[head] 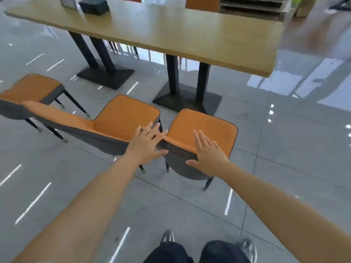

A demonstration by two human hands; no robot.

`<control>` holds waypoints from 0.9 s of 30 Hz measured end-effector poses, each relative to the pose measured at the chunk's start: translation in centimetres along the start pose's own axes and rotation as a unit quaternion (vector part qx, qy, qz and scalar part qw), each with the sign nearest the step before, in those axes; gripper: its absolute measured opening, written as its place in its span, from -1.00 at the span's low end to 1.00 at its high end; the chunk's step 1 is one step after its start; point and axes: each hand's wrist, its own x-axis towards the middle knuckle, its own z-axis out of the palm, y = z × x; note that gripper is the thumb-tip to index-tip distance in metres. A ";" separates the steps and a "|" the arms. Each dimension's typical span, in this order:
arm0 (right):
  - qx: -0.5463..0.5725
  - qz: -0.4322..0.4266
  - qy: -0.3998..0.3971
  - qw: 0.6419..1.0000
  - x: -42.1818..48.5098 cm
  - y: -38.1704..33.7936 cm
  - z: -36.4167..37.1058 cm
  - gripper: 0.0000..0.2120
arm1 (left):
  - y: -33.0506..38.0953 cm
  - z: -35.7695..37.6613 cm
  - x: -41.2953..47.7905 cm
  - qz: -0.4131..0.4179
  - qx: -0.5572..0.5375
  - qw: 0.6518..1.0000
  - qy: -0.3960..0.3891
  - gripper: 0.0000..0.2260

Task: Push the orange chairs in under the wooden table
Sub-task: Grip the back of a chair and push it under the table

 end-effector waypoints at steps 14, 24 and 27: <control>0.002 0.154 0.001 0.988 -0.1 -0.7 1.8 -0.61 | -0.8 0.4 4.2 0.068 0.053 0.996 -0.016 -0.68; 0.003 0.146 0.062 0.987 2.1 0.6 1.6 -0.69 | -2.1 0.6 7.1 0.124 -0.001 0.992 0.036 -0.71; 0.002 0.146 0.069 0.987 3.2 1.1 1.0 -0.68 | -2.3 0.3 8.3 0.118 -0.013 0.992 0.044 -0.71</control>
